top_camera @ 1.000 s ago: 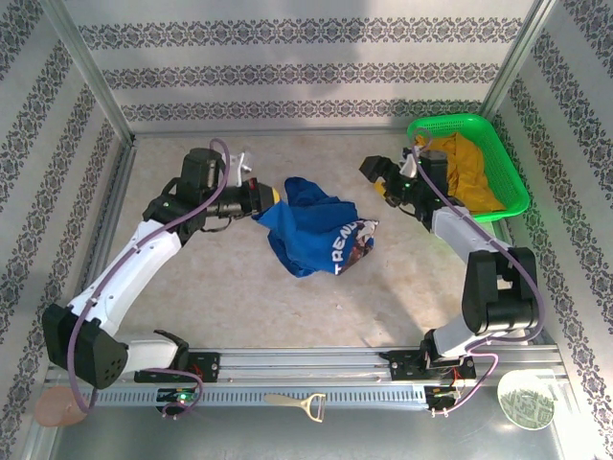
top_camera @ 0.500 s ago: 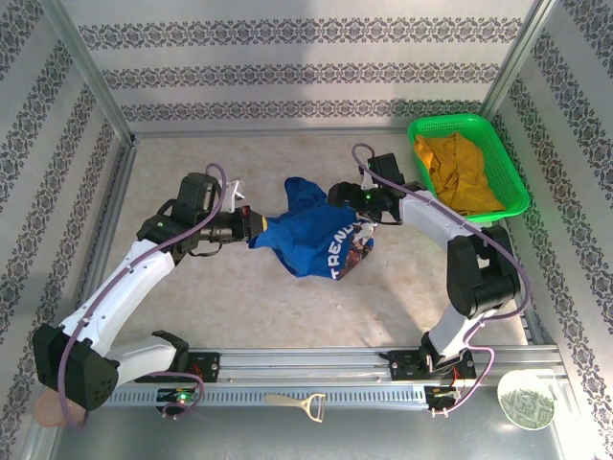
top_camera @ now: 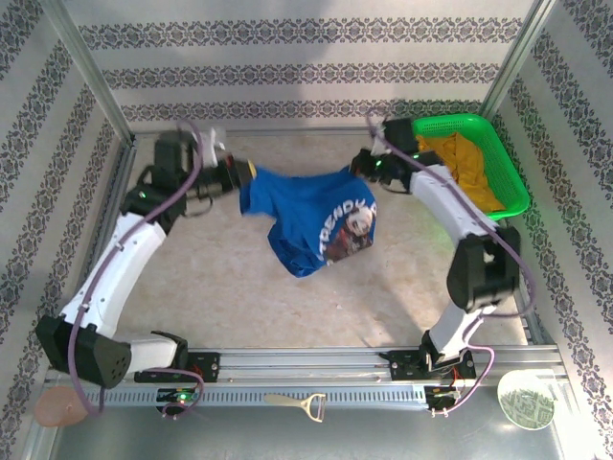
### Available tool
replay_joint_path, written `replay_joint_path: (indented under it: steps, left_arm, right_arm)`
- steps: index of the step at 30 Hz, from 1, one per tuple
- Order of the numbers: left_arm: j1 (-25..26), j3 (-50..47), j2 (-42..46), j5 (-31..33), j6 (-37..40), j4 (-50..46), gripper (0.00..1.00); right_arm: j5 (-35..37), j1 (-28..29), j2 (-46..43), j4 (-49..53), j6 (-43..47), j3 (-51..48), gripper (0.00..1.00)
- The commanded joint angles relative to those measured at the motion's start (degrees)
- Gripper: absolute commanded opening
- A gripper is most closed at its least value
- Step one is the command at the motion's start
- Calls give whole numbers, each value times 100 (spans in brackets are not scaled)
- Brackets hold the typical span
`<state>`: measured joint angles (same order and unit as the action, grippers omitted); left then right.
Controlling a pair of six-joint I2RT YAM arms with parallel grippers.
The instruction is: Fold the inside-out t-shirt
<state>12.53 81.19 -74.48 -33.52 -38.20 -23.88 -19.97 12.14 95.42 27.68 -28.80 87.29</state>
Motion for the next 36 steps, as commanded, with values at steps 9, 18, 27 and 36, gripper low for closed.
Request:
replay_joint_path:
  steps: [9,18,27,36]
  left_arm:
    - [-292,4352,-1486,281,-1471,1727,0]
    - [-296,4560,-1632,634,-1294,1134,0]
    - [-489,3545,-2996,417,-360,878,2]
    - [-524,6321,-5059,-65,1326,-1910,46]
  right_arm:
    - [379,-71,-2183,-363,-287,1626,0]
    - [1120,933,-2868,-257,169,1499,0]
    - [2683,1821,-2204,-1748,-285,-1197,0]
    - [2723,1581,389,-1705,-908,-99,0]
